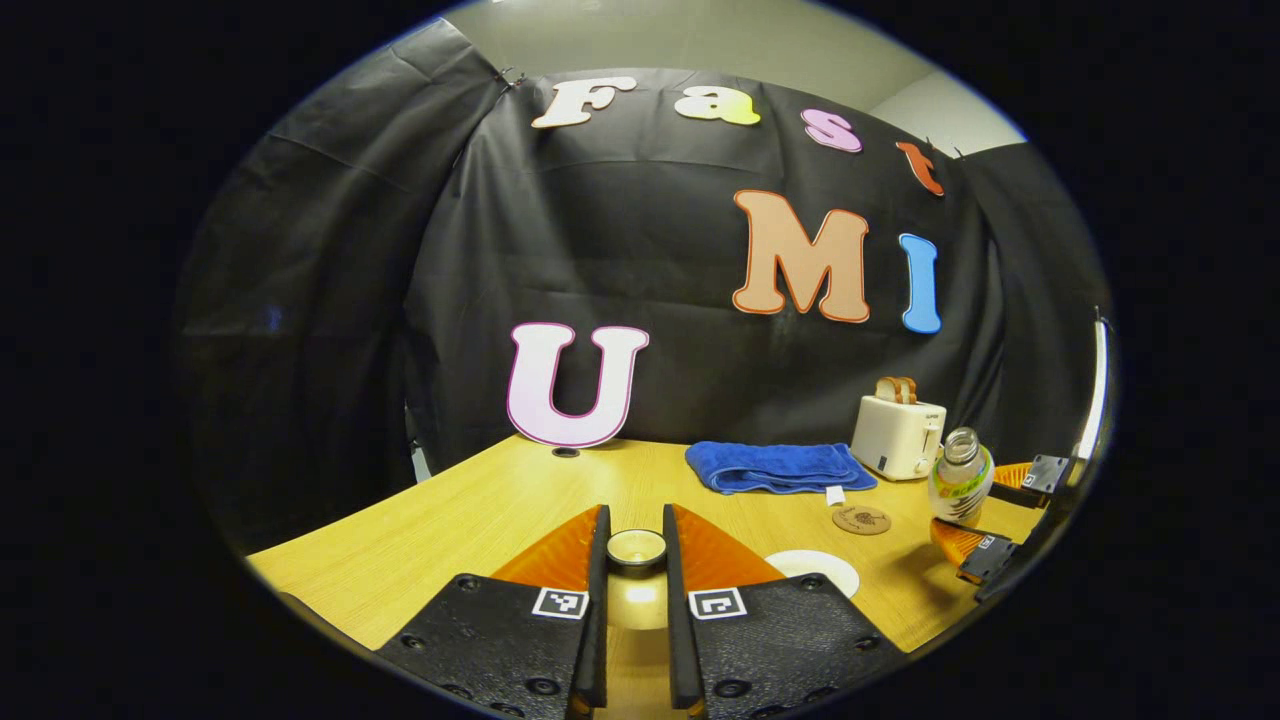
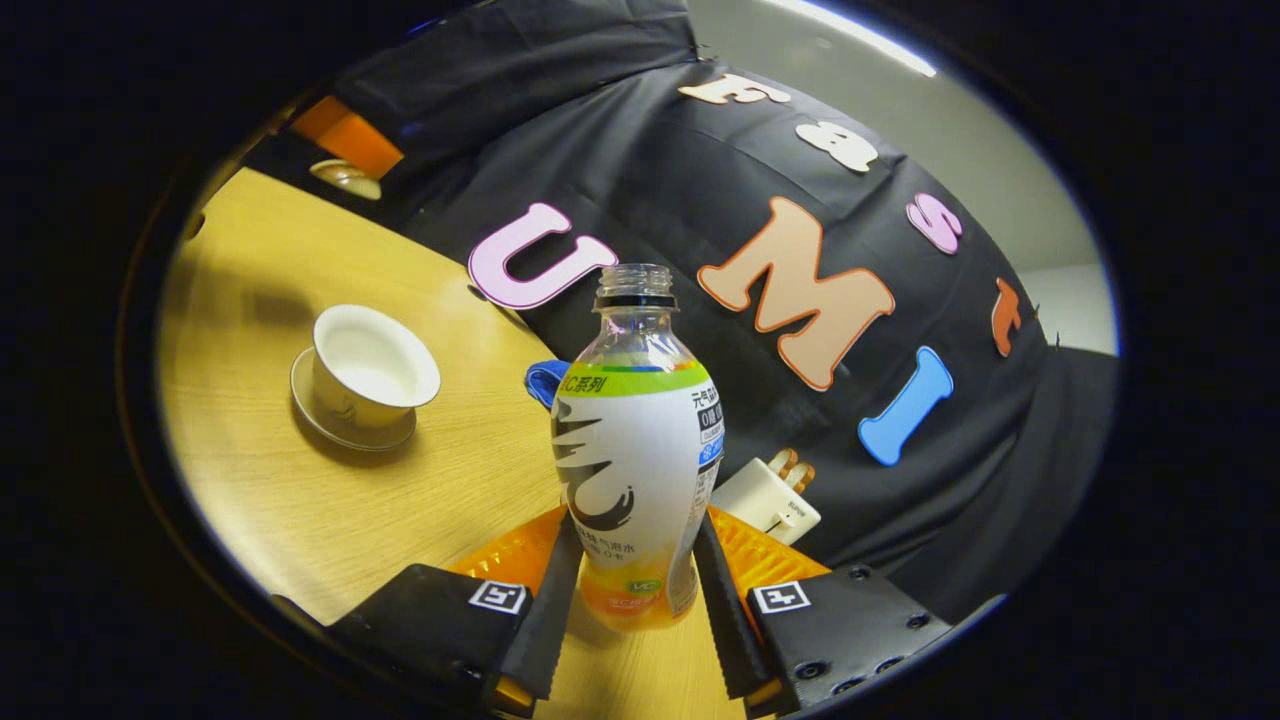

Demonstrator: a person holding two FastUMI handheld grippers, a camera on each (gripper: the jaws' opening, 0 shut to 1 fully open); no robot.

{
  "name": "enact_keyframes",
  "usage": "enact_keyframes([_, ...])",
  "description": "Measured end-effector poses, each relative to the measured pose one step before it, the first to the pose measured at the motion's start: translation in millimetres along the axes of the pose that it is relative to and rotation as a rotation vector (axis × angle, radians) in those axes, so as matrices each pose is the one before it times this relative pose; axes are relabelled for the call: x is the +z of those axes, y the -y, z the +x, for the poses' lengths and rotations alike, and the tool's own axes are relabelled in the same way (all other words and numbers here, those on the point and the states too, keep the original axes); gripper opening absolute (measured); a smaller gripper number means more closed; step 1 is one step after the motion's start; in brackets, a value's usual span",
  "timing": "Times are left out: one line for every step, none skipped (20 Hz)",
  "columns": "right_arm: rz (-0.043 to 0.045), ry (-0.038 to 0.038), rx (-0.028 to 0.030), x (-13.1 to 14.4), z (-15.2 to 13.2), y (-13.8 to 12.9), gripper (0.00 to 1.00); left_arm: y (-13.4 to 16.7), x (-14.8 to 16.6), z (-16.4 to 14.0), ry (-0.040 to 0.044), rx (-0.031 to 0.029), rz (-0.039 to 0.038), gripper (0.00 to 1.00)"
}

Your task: Open the teacup lid with one hand, grasp the water bottle and pour water into the teacup with the other hand; after pouring, place the water bottle on the coaster and then close the teacup lid.

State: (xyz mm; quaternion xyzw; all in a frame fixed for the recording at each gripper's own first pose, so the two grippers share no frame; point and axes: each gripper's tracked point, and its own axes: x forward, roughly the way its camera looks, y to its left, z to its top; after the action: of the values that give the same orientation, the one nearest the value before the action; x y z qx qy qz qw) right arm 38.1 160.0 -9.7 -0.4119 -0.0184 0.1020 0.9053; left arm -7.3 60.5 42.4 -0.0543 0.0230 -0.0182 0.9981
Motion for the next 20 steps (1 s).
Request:
enact_keyframes([-0.02923,0.00091,0.00359,0.29,0.40,-3.49,0.67,-1.36,1.00,-0.59,0.00237,0.00177,-0.00071,0.22])
enact_keyframes([-0.02626,0.00118,0.00487,-0.13,1.10,-3.09,0.67,-1.39,2.02,-0.25,0.00166,0.00372,0.00150,0.22])
enact_keyframes([-0.02522,-0.00071,0.00441,-2.00,1.18,-2.11,0.67,-1.98,0.92,-0.62,0.00217,0.00200,0.00152,0.22])
enact_keyframes([-0.02864,-0.00277,0.00653,-1.60,1.68,-2.39,0.67,-1.37,1.36,-1.04,0.00279,0.00159,-0.00142,0.22])
enact_keyframes([-0.03246,-0.00370,0.00291,-1.27,1.01,0.84,0.67,-1.36,1.63,-0.51,0.00145,0.00177,-0.00136,0.22])
enact_keyframes([-0.03644,-0.00063,-0.00170,0.14,0.01,1.69,0.67,-1.19,0.30,-0.32,0.00182,0.00136,-0.00256,0.22])
enact_keyframes([-0.03771,-0.00116,-0.00309,0.15,1.19,0.88,0.66,-0.90,1.65,-0.43,0.00249,0.00143,-0.00111,0.22])
enact_keyframes([-0.03584,0.00235,-0.00252,-0.38,1.20,0.08,0.66,-1.43,0.65,-0.08,-0.00053,0.00178,-0.00076,0.22])
enact_keyframes([-0.03335,0.00269,-0.00090,0.38,2.04,-3.77,0.66,-0.63,-0.46,-0.23,0.00054,0.00063,-0.00032,0.22])
enact_keyframes([-0.02889,0.00362,0.00410,2.09,0.86,-5.54,0.66,0.14,0.11,-0.39,-0.00009,-0.00083,-0.00122,0.22])
enact_keyframes([-0.02847,0.00624,0.01097,1.29,1.39,-7.54,0.67,0.65,0.50,0.23,-0.00099,-0.00156,-0.00075,0.22])
enact_keyframes([-0.03146,0.00340,0.00384,1.08,-0.49,-4.25,0.67,-0.57,0.38,-0.33,0.00147,0.00048,0.00038,0.22])
enact_keyframes([-0.02886,0.00468,0.00152,0.58,-0.07,0.60,0.67,-0.85,1.10,-0.26,0.00214,0.00205,0.00163,0.22])
enact_keyframes([-0.02259,0.00605,0.00235,1.50,-0.22,-0.48,0.66,-0.41,0.49,-0.04,0.00245,0.00054,0.00122,0.22])
enact_keyframes([-0.02068,0.00507,0.00208,2.66,1.56,-2.67,0.67,0.25,0.20,-0.10,0.00077,-0.00005,0.00017,0.22])
enact_keyframes([-0.02236,0.00517,-0.00059,1.37,0.73,-0.91,0.66,-0.50,0.31,0.00,0.00131,0.00020,-0.00014,0.22])
enact_keyframes([-0.02313,0.00590,-0.00128,1.38,1.49,0.92,0.66,-0.27,-0.19,-0.28,-0.00116,0.00144,0.00128,0.22])
enact_keyframes([-0.02485,0.00664,-0.00281,2.86,-0.31,1.13,0.66,-0.77,-0.39,0.29,-0.00137,0.00201,0.00151,0.22])
enact_keyframes([-0.02578,0.00833,-0.00201,3.20,1.00,-0.38,0.66,-1.16,-0.48,0.08,-0.00088,0.00113,-0.00017,0.22])
enact_keyframes([-0.02760,0.00744,-0.00131,2.78,-0.87,-1.55,0.67,0.40,0.13,0.34,-0.00077,-0.00021,0.00030,0.22])
